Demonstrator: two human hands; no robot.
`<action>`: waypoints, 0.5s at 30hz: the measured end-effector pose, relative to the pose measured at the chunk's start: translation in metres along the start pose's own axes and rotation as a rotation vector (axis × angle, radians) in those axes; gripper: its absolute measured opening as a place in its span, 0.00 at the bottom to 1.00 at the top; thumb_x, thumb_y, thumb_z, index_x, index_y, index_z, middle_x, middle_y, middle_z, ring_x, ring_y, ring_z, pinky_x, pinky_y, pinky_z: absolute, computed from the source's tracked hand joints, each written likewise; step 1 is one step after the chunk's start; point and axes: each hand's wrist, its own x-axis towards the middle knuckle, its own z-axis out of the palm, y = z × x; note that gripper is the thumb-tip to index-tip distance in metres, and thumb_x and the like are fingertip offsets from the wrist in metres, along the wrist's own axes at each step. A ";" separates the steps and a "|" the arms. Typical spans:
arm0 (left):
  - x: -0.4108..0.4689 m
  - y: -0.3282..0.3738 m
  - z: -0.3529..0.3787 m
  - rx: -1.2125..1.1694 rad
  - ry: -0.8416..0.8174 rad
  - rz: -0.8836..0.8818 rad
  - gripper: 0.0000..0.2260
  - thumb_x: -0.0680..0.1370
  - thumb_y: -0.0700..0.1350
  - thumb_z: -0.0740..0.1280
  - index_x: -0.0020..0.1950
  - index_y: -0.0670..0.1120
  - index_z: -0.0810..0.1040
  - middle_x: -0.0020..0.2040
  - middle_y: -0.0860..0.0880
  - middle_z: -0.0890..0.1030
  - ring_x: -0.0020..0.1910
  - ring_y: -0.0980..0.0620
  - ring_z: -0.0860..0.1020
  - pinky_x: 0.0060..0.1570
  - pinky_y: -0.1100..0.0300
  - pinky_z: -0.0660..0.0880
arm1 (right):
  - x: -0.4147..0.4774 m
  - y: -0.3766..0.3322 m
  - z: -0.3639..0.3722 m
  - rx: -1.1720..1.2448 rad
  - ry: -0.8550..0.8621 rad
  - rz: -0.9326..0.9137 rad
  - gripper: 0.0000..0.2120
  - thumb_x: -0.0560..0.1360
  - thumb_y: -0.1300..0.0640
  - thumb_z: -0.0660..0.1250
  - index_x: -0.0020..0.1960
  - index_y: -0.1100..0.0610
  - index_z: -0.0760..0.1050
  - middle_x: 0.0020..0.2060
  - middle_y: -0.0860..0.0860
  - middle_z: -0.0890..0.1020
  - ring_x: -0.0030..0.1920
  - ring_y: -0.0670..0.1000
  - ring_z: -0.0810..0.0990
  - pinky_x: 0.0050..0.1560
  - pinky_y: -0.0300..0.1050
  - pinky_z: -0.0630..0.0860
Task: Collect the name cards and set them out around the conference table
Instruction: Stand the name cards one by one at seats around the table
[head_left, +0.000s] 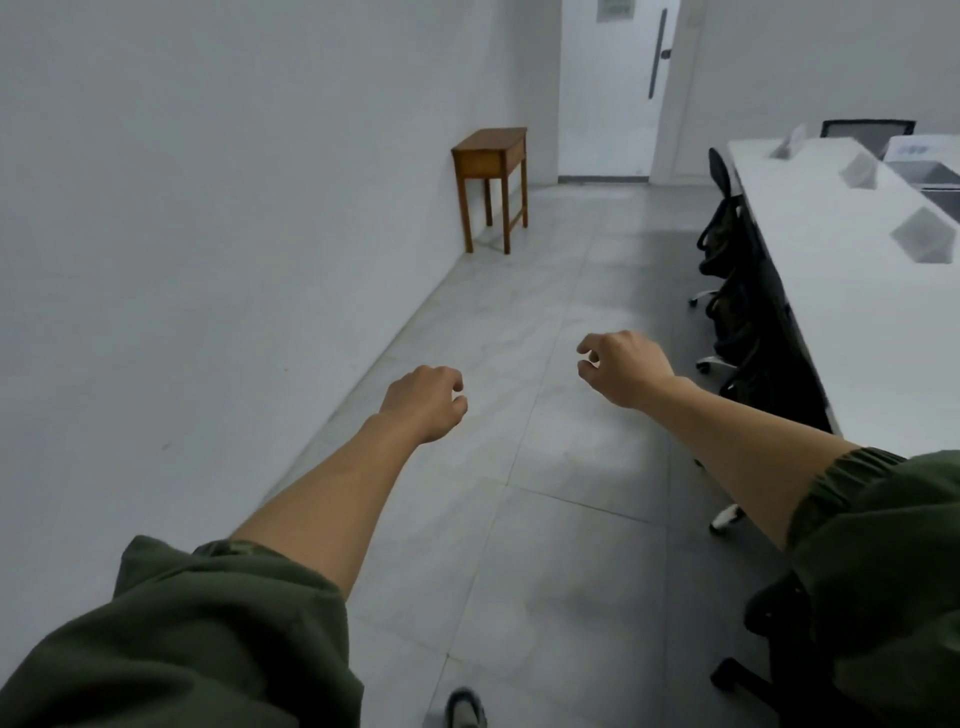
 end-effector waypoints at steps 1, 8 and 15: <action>0.031 -0.009 0.000 -0.003 0.004 0.016 0.16 0.79 0.52 0.60 0.64 0.49 0.75 0.58 0.46 0.79 0.54 0.45 0.77 0.48 0.55 0.72 | 0.028 -0.001 0.006 -0.006 0.010 0.019 0.17 0.78 0.50 0.61 0.64 0.51 0.75 0.57 0.52 0.82 0.57 0.58 0.79 0.51 0.48 0.74; 0.227 -0.053 -0.020 0.023 -0.026 0.139 0.16 0.79 0.51 0.60 0.64 0.49 0.75 0.60 0.46 0.78 0.57 0.45 0.76 0.50 0.54 0.71 | 0.184 0.007 0.023 0.011 0.038 0.161 0.16 0.77 0.50 0.62 0.64 0.52 0.76 0.56 0.51 0.82 0.57 0.58 0.79 0.52 0.48 0.74; 0.418 -0.043 -0.026 0.016 -0.024 0.262 0.16 0.78 0.52 0.61 0.64 0.49 0.75 0.60 0.46 0.79 0.56 0.45 0.77 0.47 0.55 0.71 | 0.330 0.061 0.023 0.000 0.061 0.277 0.17 0.78 0.50 0.62 0.65 0.52 0.76 0.56 0.51 0.83 0.57 0.58 0.79 0.53 0.48 0.74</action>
